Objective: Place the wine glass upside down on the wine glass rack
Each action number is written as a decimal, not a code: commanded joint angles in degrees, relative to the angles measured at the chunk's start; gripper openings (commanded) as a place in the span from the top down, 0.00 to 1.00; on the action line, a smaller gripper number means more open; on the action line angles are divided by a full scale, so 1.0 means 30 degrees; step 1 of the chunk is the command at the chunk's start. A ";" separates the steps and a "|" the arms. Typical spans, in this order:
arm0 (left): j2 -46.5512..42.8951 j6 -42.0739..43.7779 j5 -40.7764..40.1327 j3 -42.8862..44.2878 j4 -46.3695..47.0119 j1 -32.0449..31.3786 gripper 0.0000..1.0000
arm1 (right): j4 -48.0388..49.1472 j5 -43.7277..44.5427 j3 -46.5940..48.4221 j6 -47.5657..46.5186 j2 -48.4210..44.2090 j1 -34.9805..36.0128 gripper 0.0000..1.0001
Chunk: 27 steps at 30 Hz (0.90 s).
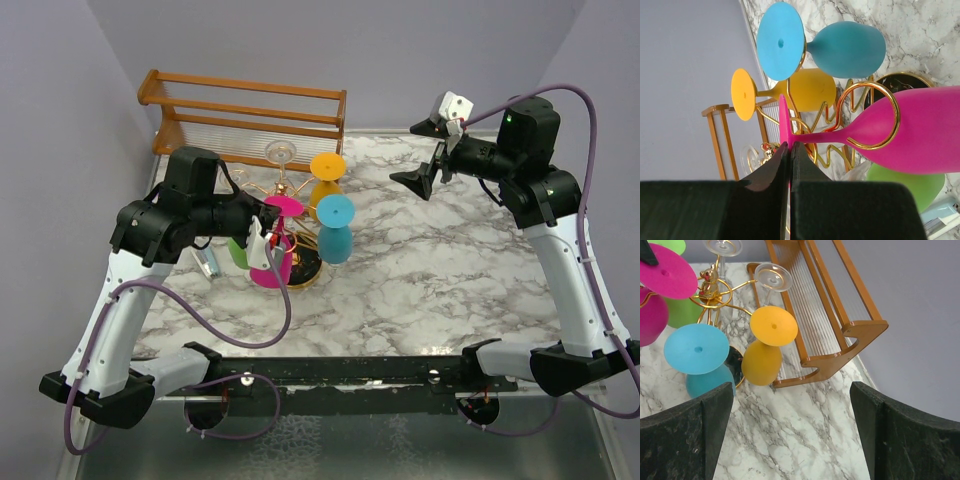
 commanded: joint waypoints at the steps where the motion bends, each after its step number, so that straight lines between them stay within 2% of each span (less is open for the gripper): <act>1: -0.0187 0.0593 0.1271 0.0138 -0.0430 -0.0138 1.00 | 0.0037 0.0459 -0.0142 -0.0229 -0.0446 -0.0071 0.00; 27: -0.0585 0.2723 0.1765 -0.0585 -0.1545 -0.0136 1.00 | -0.0092 0.0572 -0.0186 -0.0419 -0.0402 -0.0070 0.00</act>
